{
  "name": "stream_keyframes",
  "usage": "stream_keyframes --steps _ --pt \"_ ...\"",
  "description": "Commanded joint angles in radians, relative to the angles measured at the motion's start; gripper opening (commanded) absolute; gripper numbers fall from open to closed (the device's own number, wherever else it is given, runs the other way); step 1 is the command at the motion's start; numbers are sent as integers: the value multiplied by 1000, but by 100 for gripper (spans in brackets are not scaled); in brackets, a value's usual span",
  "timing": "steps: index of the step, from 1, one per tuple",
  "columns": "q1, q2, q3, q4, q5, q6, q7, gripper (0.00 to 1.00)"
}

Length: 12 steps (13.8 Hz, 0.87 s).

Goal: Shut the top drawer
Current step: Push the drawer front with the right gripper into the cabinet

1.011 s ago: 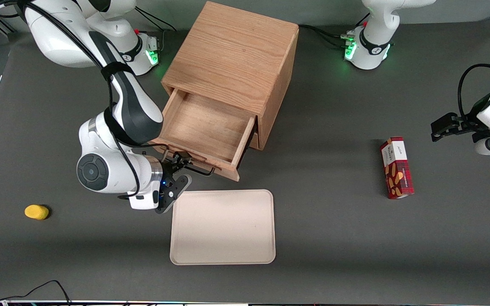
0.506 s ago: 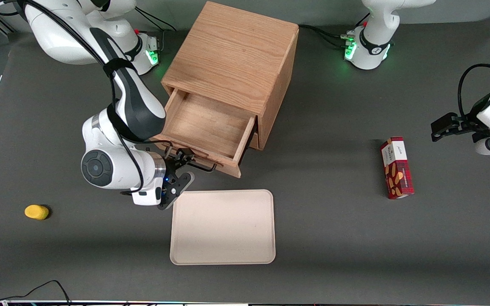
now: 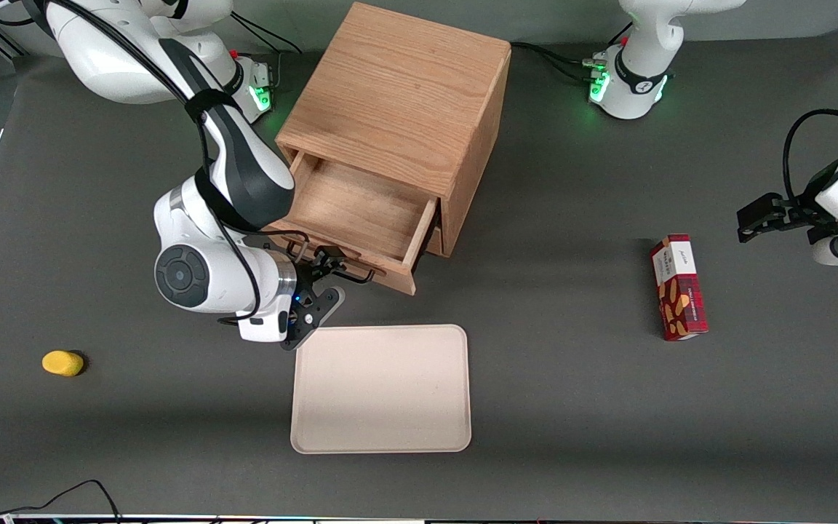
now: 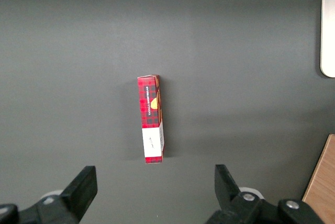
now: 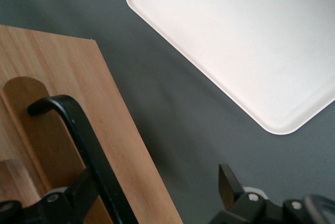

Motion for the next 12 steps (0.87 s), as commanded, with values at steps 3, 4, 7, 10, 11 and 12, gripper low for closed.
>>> stream_keyframes --steps 3,4,7,10,11,12 --pt "-13 -60 27 -79 -26 22 27 100" --pt "-19 -61 29 -82 -28 22 27 100" --pt "-19 -74 35 -105 -31 22 24 100" --pt "-20 -75 38 -109 -46 20 25 100" --pt "-20 -77 47 -112 -46 20 31 100" --pt "-20 -80 50 -115 -46 19 36 100"
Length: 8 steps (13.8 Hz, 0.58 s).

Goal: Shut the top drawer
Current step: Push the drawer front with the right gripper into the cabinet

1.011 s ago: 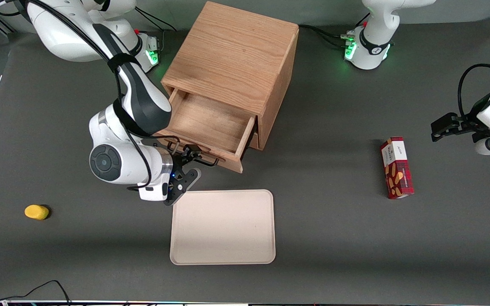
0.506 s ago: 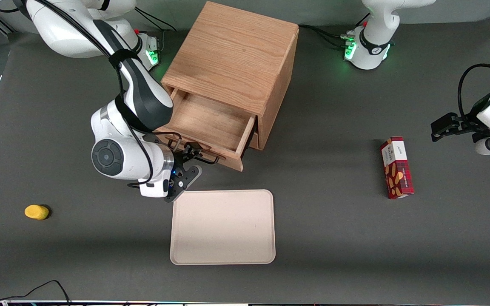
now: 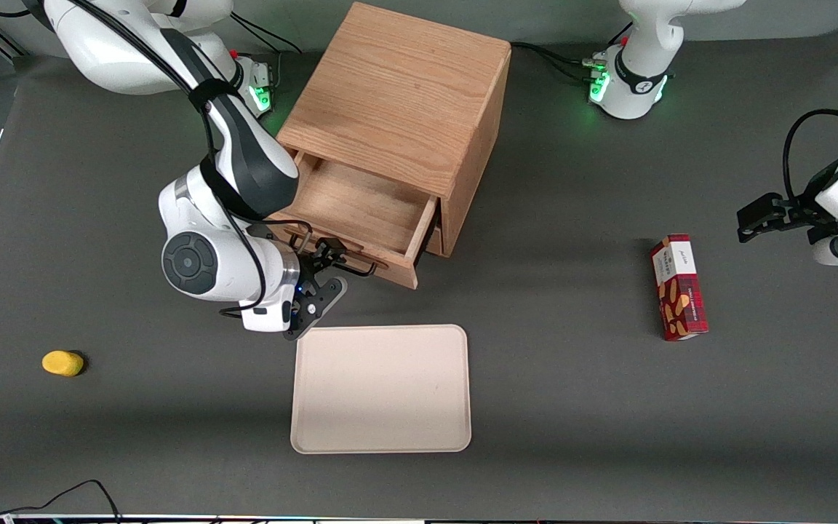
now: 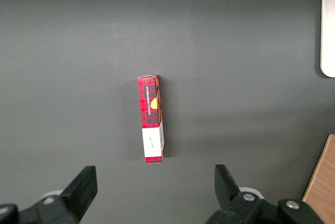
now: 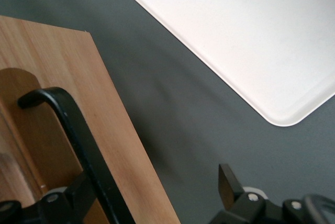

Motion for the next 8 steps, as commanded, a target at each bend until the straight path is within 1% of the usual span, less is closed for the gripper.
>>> stream_keyframes --steps 1,6,8 --pt "-14 -45 27 -59 -20 3 35 100" --pt "-15 -73 38 -100 -19 7 41 100" --pt "-15 -82 44 -113 -20 9 73 100"
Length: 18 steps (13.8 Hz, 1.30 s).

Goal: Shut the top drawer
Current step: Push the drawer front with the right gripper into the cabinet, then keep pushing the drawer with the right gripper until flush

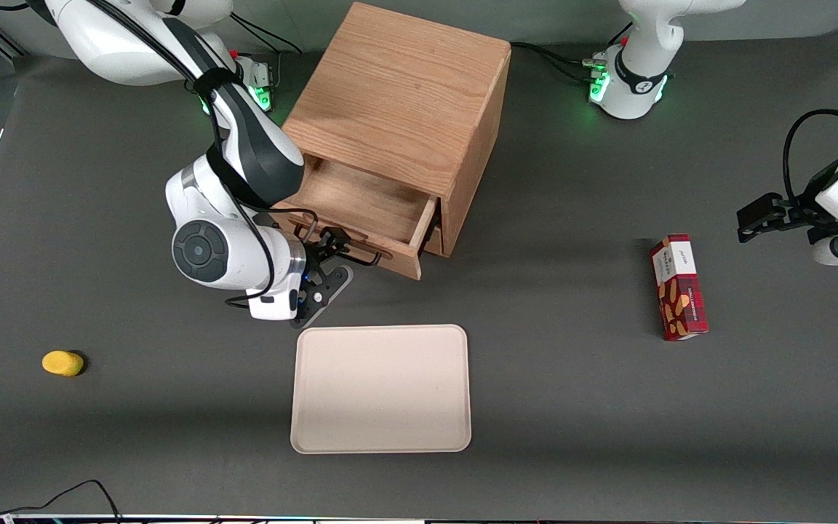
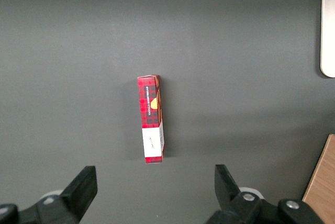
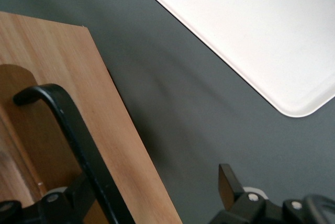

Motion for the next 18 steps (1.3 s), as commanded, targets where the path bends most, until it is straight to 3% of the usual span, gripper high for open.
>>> stream_keyframes --steps 1,18 --pt "-15 -45 37 -60 -16 8 47 100" --pt "-27 -145 92 -232 -5 96 135 100"
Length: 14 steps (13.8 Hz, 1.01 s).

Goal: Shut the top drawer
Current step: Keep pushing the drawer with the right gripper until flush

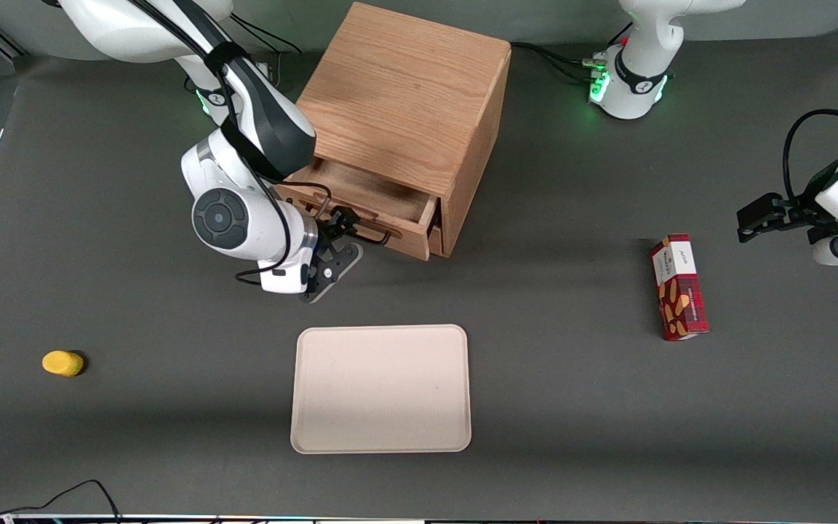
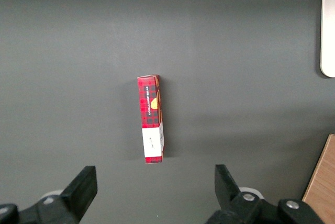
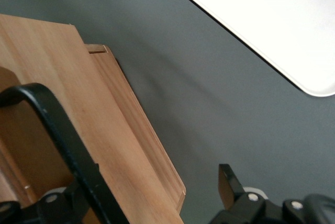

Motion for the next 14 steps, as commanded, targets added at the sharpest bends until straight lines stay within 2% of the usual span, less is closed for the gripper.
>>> stream_keyframes --steps 1,14 --pt "-18 -49 45 -72 0 28 67 100" --pt "-22 -72 109 -112 0 30 219 100"
